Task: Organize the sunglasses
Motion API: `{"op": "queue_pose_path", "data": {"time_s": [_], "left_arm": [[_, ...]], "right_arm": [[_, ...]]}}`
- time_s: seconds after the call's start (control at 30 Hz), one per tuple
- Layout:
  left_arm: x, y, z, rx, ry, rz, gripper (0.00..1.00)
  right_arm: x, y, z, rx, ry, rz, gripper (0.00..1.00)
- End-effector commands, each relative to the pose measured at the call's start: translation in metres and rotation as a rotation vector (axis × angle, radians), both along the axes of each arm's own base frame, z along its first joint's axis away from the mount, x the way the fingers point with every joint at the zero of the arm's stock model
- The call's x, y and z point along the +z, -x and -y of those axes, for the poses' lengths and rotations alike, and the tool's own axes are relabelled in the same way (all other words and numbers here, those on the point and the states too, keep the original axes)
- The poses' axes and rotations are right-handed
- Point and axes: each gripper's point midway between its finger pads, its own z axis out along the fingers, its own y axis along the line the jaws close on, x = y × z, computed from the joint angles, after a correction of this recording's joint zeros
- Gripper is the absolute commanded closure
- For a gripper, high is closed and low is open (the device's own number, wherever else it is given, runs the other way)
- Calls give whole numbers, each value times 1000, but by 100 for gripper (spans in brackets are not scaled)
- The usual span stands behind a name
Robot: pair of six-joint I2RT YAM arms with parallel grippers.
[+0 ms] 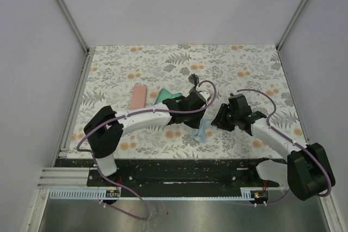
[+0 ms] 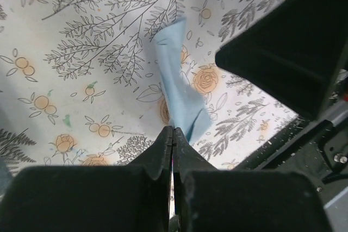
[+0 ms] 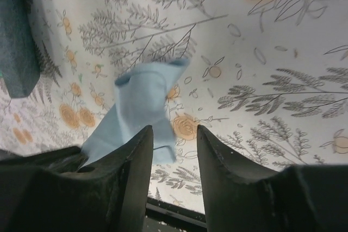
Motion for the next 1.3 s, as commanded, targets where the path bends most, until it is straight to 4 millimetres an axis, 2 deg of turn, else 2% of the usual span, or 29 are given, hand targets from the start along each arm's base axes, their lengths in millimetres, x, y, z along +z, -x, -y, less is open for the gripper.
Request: {"op": "queue_pose_path", "data": {"time_s": [0.0,0.13,0.3,0.47,0.7,0.83,0.97,1.1,1.27], "left_arm": [[67,-7,8,1,129,98,100],[85,-2,10,-6,159,123,100],[63,-14,-12,64,79,130,100],[48,-38,-37,137,103,117,100],[30,-71,-54,142,154,106,100],[21,-87,-67,156,100,108,100],[9,-95,-74,158,61,91,100],[1,-98,-74,145,48,74,100],[-5,-98,-74,136,30,56,100]], "right_arm": [[13,-20,23,-89,117,74,55],[13,-17,25,-98,119,75,55],[12,-15,15,-55,79,59,56],[10,-18,4,-22,40,46,56],[15,-45,-9,44,50,69,54],[15,-63,-19,99,65,62,56],[9,-81,-29,150,72,49,57],[2,-95,-41,184,63,29,57],[-9,-103,-60,232,74,11,58]]}}
